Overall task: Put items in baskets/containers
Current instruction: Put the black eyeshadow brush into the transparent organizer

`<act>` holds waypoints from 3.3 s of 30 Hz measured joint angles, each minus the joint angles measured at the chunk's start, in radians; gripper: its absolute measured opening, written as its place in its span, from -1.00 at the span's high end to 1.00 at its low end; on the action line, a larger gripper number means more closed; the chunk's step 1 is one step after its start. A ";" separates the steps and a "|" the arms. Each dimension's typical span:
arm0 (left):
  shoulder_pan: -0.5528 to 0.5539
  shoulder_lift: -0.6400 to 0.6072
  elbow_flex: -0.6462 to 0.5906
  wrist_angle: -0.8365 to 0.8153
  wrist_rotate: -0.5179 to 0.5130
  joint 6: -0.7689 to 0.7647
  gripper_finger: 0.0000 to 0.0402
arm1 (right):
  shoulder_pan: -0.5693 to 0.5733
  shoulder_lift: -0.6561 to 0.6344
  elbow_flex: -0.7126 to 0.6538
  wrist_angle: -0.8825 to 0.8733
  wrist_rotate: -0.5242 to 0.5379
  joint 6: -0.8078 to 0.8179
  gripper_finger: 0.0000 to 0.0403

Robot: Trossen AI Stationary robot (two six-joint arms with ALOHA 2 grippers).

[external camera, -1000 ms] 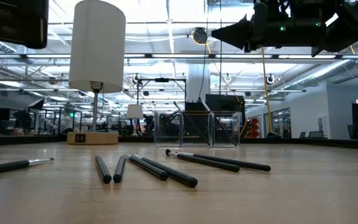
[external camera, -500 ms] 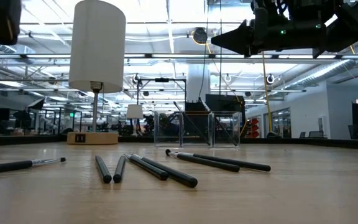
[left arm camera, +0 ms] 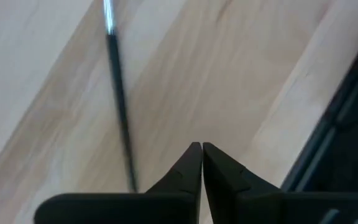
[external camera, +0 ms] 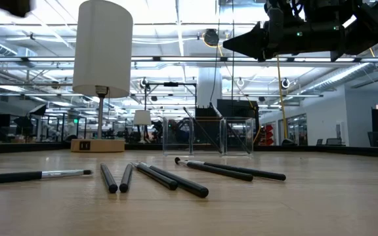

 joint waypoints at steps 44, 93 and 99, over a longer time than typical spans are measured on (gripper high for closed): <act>0.201 0.137 0.013 -0.032 0.136 0.338 0.28 | 0.000 0.000 0.000 -0.049 0.000 -0.027 1.00; 0.188 0.164 0.105 -0.130 0.045 0.315 0.96 | 0.000 0.000 0.000 -0.049 0.000 -0.026 1.00; 0.189 0.170 0.139 -0.180 0.040 0.315 0.97 | 0.000 0.000 0.000 -0.049 0.000 -0.027 1.00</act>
